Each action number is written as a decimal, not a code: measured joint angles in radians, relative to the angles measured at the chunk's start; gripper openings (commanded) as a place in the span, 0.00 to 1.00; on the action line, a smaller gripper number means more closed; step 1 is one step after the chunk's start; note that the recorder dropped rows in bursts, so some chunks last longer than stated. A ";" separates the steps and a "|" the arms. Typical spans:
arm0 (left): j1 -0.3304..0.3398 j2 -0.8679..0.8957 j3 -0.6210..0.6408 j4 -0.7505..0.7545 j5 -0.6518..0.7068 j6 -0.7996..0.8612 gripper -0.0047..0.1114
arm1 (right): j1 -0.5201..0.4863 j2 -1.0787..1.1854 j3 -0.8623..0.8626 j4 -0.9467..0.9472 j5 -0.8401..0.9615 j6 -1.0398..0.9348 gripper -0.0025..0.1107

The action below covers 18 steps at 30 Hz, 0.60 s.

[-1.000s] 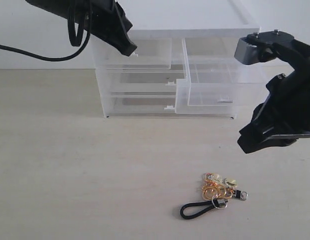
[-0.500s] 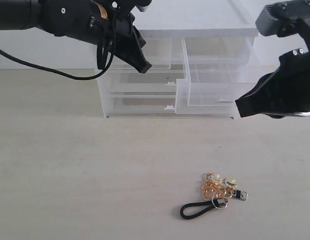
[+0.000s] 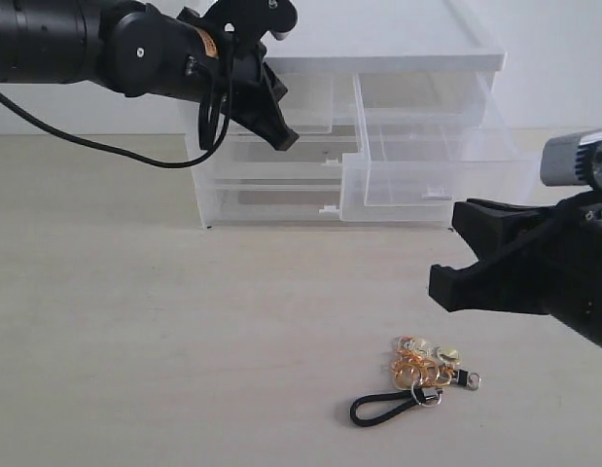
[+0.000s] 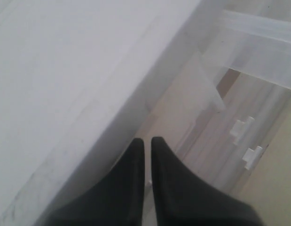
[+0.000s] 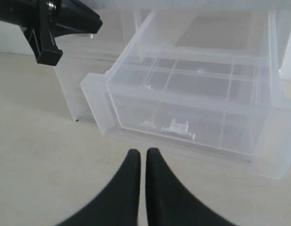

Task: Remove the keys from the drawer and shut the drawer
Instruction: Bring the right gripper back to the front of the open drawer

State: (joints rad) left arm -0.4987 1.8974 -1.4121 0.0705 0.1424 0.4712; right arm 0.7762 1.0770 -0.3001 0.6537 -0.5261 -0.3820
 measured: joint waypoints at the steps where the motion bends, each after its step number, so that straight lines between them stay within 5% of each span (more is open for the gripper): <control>1: 0.001 0.000 0.002 0.000 0.000 0.000 0.08 | 0.006 0.000 0.005 0.000 -0.017 0.002 0.02; 18: 0.000 0.043 0.002 -0.002 -0.052 0.002 0.08 | 0.020 0.024 0.008 0.078 -0.081 -0.045 0.02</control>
State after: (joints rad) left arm -0.4985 1.9400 -1.4104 0.0686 0.0905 0.4736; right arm 0.7961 1.1014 -0.2918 0.7313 -0.6067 -0.4267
